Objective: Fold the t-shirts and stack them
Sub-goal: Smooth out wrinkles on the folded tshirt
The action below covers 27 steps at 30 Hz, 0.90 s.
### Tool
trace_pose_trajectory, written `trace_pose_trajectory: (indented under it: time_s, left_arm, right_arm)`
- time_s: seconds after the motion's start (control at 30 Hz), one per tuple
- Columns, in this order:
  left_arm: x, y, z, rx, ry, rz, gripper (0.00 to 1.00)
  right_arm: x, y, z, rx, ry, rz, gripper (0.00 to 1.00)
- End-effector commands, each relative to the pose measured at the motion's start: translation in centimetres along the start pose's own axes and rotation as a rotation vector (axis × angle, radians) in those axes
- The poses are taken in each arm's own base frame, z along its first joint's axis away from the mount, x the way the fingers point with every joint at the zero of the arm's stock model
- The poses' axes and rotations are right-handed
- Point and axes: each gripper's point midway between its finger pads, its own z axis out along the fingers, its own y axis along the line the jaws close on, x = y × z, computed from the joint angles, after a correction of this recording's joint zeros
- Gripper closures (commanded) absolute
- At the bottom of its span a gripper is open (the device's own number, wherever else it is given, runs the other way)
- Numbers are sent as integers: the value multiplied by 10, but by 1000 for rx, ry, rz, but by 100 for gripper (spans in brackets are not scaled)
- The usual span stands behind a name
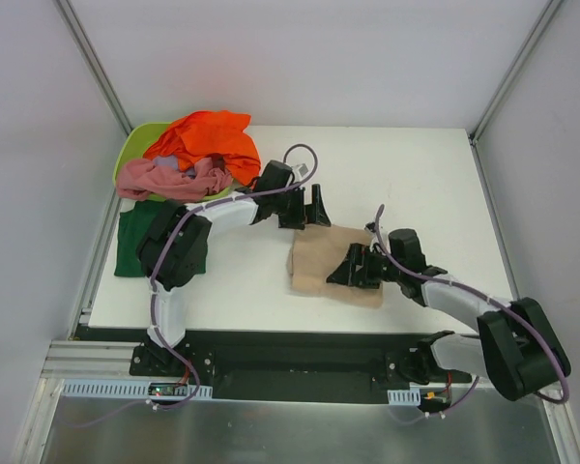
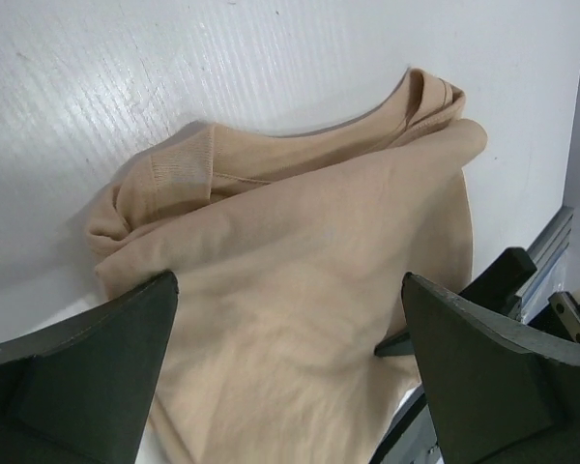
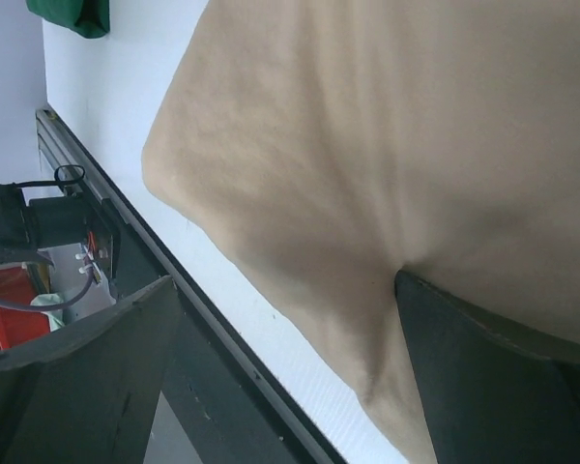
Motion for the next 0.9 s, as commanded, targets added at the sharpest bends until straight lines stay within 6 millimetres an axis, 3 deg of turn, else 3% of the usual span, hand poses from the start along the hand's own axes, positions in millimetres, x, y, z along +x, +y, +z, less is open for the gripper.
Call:
trace_pose_trajectory:
  time_s: [0.0,0.1,0.17,0.23,0.33,0.4,0.47,0.57,0.7,0.87]
  left_arm:
    - [-27,-33,-49,2,-129,176,1]
    - [-23,-47,-68,7,-130,214,1]
    - [8,-66,-78,80,-71,250,1]
    - [41,-78,-81,137,-4,276,1]
    - [102,-87,-77,251,152,241,1]
    - [128,-89,-75,352,197,168,1]
    - [155,-73,-73,384,252,87,1]
    - [180,-41,-67,305,303,45,1]
    - [194,-21,-66,245,331,14,1]
    - [176,-28,-82,194,244,93,1]
  right_arm:
    - [-4,3,-20,110,-4,31,4]
    - [-34,17,-30,123,-107,-6,4]
    - [-50,25,-36,126,-169,8,4]
    - [-53,17,-38,159,-197,41,4]
    - [-45,-4,-39,204,-201,124,4]
    - [-34,-17,-37,221,-180,183,4]
    - [-22,-26,-35,210,-153,236,4]
    - [-5,-41,-35,233,-128,268,4]
    - [0,-52,-37,255,-128,284,4]
    - [-18,-35,-43,214,-141,222,4]
